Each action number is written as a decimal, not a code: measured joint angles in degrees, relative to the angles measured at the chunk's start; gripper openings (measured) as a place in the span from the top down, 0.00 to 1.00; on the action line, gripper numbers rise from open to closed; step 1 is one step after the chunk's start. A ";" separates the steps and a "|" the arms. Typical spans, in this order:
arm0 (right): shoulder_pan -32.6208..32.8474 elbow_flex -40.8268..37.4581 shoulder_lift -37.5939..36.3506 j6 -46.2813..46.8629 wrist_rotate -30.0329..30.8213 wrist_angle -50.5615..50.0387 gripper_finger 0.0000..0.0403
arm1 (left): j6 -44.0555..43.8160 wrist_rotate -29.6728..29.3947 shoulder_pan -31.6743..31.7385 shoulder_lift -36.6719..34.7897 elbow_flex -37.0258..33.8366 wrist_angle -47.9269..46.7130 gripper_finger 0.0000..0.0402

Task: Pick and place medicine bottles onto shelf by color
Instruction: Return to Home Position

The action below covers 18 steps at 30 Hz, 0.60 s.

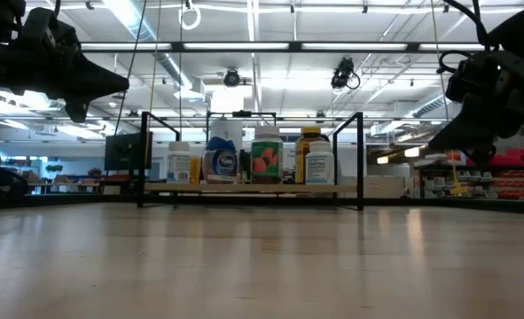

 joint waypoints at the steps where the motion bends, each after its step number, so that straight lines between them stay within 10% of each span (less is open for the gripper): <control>1: 0.00 0.02 0.00 -0.02 0.00 0.00 0.96 | -0.01 -0.02 0.00 0.00 0.00 -0.02 0.93; 18: 0.00 0.00 0.00 -0.02 0.00 -0.02 0.96 | 0.03 -0.01 0.00 0.00 0.00 -0.01 0.92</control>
